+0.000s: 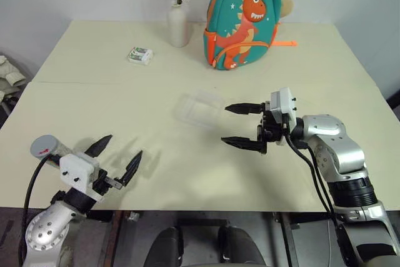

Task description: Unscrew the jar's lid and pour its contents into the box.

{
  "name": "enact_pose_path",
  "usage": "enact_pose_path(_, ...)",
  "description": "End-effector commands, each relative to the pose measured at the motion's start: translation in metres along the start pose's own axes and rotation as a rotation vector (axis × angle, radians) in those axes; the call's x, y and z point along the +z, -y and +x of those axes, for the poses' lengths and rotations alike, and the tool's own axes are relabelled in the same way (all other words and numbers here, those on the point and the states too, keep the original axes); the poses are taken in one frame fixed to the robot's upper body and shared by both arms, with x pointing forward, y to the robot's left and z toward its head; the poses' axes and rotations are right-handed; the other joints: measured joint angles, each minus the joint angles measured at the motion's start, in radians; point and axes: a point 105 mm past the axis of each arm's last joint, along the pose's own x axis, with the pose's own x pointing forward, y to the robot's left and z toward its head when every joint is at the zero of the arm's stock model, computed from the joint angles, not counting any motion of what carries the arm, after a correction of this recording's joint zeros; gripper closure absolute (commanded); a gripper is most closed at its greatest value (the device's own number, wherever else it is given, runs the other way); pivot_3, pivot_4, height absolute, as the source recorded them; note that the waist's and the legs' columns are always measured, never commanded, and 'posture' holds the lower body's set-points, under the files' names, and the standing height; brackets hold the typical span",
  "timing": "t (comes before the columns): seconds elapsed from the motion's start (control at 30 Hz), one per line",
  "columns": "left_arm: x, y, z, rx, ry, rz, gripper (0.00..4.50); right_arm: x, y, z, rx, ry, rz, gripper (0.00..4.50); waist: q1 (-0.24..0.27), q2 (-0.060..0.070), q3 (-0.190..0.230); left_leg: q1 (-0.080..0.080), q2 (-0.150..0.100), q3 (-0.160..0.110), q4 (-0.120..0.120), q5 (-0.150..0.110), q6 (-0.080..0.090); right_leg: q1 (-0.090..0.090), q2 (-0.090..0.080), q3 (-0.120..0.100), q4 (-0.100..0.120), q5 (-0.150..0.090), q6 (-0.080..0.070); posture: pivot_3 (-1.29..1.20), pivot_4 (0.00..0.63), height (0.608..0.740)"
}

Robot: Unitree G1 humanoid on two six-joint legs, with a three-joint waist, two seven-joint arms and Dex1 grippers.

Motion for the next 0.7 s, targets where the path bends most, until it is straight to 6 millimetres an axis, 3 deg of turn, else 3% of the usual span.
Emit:
enact_pose_path(0.03,0.005,-0.001,-0.015,0.144,0.006,0.027,0.04,0.007,-0.001,0.001,0.018,0.033,-0.023,0.00,0.005,0.000,0.000,0.000,0.000,0.000,0.000,0.000,0.000,0.000,0.000,-0.001,0.000,0.000,0.000,0.00,0.150,0.740)
enact_pose_path(0.13,-0.006,0.001,-0.029,0.309,-0.034,-0.071,0.04,0.003,-0.006,0.001,0.032,0.037,-0.006,0.00,0.004,-0.001,0.000,-0.001,0.000,0.001,0.000,-0.001,0.001,0.000,0.000,0.000,-0.001,0.000,0.000,0.00,0.150,0.740)
enact_pose_path(0.23,-0.013,0.004,-0.033,0.364,-0.063,-0.089,0.04,0.002,-0.010,0.002,0.037,0.039,0.000,0.00,0.005,-0.001,0.000,-0.001,0.000,0.001,0.000,-0.001,0.001,0.000,0.000,0.000,-0.002,0.000,0.000,0.00,0.150,0.740)
enact_pose_path(0.43,-0.020,-0.014,-0.048,0.559,-0.166,0.053,0.04,0.003,-0.009,0.003,0.034,0.042,0.000,0.00,0.002,-0.001,0.000,-0.001,0.000,0.002,0.001,-0.001,0.001,0.000,0.002,0.001,-0.001,0.000,0.000,0.00,0.150,0.740)
enact_pose_path(0.6,-0.019,-0.035,-0.052,0.719,-0.156,0.064,0.04,0.002,-0.012,0.001,0.032,0.040,0.004,0.00,0.005,-0.001,0.000,-0.001,0.000,0.002,0.002,-0.001,0.001,0.000,0.002,0.000,-0.001,0.000,-0.001,0.00,0.150,0.740)
enact_pose_path(0.7,-0.021,-0.036,-0.054,0.754,-0.171,0.056,0.04,0.002,-0.011,-0.001,0.027,0.040,0.003,0.00,0.004,-0.001,0.000,-0.001,0.000,0.002,0.002,-0.001,0.001,0.000,0.002,0.000,-0.001,0.000,0.000,0.00,0.150,0.740)
